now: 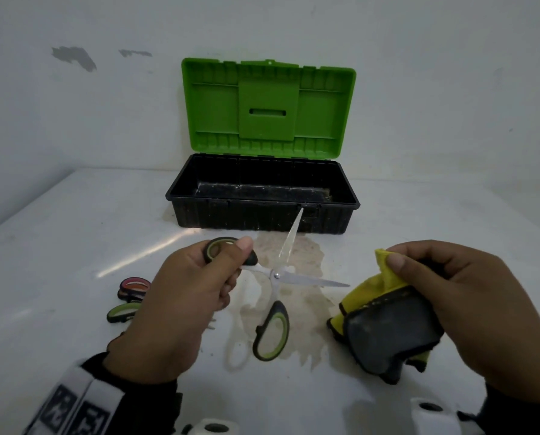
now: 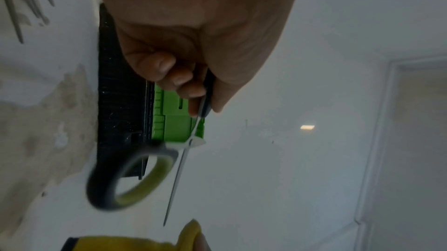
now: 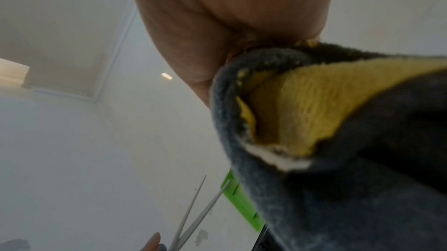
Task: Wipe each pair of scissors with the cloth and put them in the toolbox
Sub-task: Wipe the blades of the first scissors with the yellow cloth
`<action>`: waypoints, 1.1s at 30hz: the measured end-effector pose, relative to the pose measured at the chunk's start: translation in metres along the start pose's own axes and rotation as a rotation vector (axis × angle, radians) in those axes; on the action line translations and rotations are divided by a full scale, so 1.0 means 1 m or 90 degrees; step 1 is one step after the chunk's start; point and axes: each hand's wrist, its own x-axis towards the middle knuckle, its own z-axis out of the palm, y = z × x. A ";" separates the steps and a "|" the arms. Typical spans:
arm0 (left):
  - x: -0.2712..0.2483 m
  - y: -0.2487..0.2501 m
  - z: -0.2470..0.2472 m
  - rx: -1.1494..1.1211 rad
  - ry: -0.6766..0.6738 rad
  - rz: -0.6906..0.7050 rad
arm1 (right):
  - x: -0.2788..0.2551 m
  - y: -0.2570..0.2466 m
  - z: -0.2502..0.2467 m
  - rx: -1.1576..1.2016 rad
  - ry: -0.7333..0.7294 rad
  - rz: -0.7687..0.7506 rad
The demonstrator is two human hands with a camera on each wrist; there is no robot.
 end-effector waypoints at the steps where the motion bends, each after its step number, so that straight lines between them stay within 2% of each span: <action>1: -0.001 0.000 0.004 0.003 0.007 0.006 | 0.001 -0.001 0.000 -0.006 -0.001 -0.005; 7: -0.007 0.001 0.028 -0.041 0.035 -0.036 | 0.004 -0.020 0.012 -0.067 -0.085 -0.069; 13: -0.019 0.006 0.036 0.021 0.063 0.058 | -0.008 -0.042 0.024 -0.108 -0.141 -0.221; 16: -0.019 0.007 0.039 0.039 0.046 0.081 | -0.014 -0.044 0.035 -0.185 -0.150 -0.302; 19: -0.015 0.003 0.042 0.001 -0.004 0.056 | -0.016 -0.042 0.052 -0.240 -0.172 -0.353; 22: -0.016 0.001 0.041 -0.076 -0.044 0.011 | -0.018 -0.037 0.065 -0.258 -0.136 -0.375; 26: -0.019 -0.007 0.040 -0.162 -0.039 -0.011 | -0.018 -0.034 0.071 -0.223 -0.078 -0.363; 33: -0.022 -0.010 0.046 -0.075 0.014 0.005 | -0.023 -0.028 0.076 -0.201 -0.016 -0.356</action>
